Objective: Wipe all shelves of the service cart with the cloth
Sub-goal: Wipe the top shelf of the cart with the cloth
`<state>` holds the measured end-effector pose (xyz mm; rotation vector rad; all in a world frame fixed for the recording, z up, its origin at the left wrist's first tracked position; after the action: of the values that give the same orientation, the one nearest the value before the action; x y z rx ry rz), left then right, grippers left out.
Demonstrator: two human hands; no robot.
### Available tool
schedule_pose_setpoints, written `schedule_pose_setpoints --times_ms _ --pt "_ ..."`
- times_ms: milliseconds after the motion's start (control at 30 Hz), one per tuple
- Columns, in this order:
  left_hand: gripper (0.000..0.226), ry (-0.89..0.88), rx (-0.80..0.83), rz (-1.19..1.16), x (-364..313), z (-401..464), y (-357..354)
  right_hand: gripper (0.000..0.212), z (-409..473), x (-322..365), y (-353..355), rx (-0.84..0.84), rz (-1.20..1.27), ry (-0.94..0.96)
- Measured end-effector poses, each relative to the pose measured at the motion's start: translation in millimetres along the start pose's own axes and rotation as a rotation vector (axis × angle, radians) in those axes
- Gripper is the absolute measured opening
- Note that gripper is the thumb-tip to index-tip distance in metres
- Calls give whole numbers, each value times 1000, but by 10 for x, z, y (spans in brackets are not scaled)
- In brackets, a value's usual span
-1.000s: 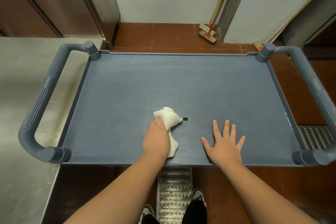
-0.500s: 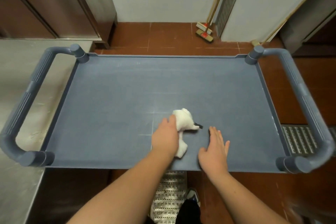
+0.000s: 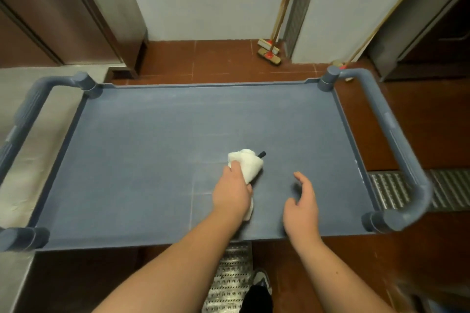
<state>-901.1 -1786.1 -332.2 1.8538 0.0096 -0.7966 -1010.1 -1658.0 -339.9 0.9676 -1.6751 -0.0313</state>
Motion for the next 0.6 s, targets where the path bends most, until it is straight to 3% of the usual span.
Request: schedule_pose_setpoints --times_ms 167,267,400,600 --pt "55 -222 185 -6 -1107 -4 -720 63 283 -188 592 -80 71 -27" --pt "49 -293 213 49 -1397 -53 -921 57 416 -285 836 -102 134 -43" --pt "40 -230 92 131 -1048 1 -776 62 458 -256 715 -45 121 -41" --pt "35 69 -54 181 245 -80 41 59 76 103 -180 249 12 48"
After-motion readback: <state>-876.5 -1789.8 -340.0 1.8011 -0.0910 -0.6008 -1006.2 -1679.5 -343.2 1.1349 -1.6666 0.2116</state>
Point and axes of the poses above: each hand's wrist, its own z-axis towards the middle knuckle, its own y-axis out of the back of the hand, x = y × z, the point moved 2 cm from there along z, towards the middle knuckle, and after that the axes turned 9 degrees about -y, right-handed, at the moved point
